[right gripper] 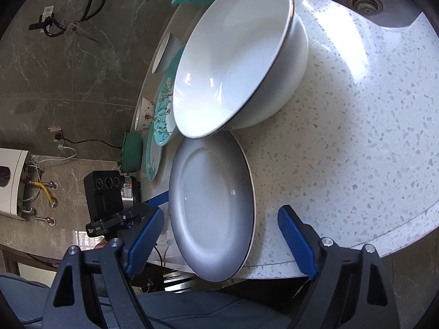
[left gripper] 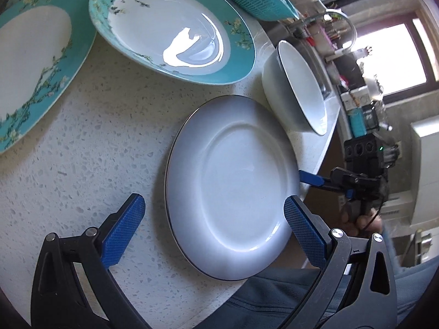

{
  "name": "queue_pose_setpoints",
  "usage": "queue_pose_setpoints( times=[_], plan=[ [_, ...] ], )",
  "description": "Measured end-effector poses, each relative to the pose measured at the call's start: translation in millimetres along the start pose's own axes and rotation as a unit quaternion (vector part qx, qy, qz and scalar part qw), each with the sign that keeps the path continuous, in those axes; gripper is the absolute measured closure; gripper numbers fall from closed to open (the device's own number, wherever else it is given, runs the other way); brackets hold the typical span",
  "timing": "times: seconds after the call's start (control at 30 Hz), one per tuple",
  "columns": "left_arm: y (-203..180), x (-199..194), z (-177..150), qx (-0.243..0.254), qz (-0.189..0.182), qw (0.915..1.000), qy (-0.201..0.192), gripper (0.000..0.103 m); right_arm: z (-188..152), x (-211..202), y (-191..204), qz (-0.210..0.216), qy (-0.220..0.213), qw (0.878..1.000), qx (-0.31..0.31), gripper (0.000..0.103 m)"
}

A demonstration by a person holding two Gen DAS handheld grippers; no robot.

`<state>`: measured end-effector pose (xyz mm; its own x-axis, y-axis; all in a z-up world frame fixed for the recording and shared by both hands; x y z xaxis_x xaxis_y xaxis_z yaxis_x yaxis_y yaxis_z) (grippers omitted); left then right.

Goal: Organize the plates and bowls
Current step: 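Move both grippers down to the rim of the grey plate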

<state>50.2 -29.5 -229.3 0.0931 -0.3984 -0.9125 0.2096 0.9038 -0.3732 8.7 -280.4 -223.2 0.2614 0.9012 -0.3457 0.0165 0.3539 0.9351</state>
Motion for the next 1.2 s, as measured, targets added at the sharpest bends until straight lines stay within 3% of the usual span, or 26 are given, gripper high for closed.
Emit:
queue_pose_setpoints(
  times=[0.1,0.23,0.3,0.33,0.47,0.57,0.83,0.9,0.97,1.03,1.1,1.17,1.2],
  plan=[
    [-9,4,1,0.024,0.019,0.9995,-0.006,0.001,-3,8,1,0.003,0.019,1.000,0.020,0.009],
    [-17,8,6,0.018,-0.020,0.9996,-0.004,0.002,-3,15,3,-0.002,0.026,0.999,0.035,0.009],
    [-19,9,10,0.014,-0.035,0.9993,-0.001,0.003,-3,16,0,0.000,0.022,0.999,0.047,0.019],
    [-19,9,11,0.012,-0.043,0.9990,0.000,0.008,-4,16,-2,-0.002,0.023,0.998,0.051,0.030],
    [-14,9,18,0.011,-0.049,0.9987,0.010,0.021,-5,14,-8,-0.012,0.017,0.998,0.065,0.045],
    [0,2,15,-0.001,-0.062,0.9978,0.022,0.031,-5,10,-15,0.004,0.002,0.996,0.089,0.047],
    [11,3,18,-0.013,-0.128,0.9890,0.074,0.030,-3,15,-8,-0.038,0.033,0.997,0.058,0.049],
    [9,2,19,0.011,-0.120,0.9901,0.072,0.030,-2,15,-11,-0.047,0.033,0.996,0.062,0.058],
    [4,2,17,0.041,-0.104,0.9912,0.070,0.030,-3,11,-18,-0.053,0.029,0.996,0.073,0.076],
    [7,1,17,0.033,-0.110,0.9907,0.073,0.034,-3,7,-26,-0.064,0.027,0.994,0.080,0.088],
    [13,2,20,0.026,-0.105,0.9909,0.080,0.048,-6,3,-30,-0.055,0.023,0.994,0.089,0.088],
    [25,3,20,0.019,-0.085,0.9924,0.087,0.084,-6,2,-31,-0.059,0.025,0.994,0.085,0.088],
    [31,5,19,0.014,-0.079,0.9924,0.093,0.091,-6,2,-31,-0.059,0.024,0.994,0.086,0.088]
  ],
)
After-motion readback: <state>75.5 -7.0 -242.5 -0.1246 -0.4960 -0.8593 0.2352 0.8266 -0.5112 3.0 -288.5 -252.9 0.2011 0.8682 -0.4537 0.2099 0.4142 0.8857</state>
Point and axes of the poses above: each gripper's, at about its wrist camera, not at the fingertips, and x roughly the way its jaws point, y to its left, z to its top, the point moved 7 cm from there along x, roughly the way its jaws point, and after that the axes turned 14 degrees about z, right-handed, at the moved point
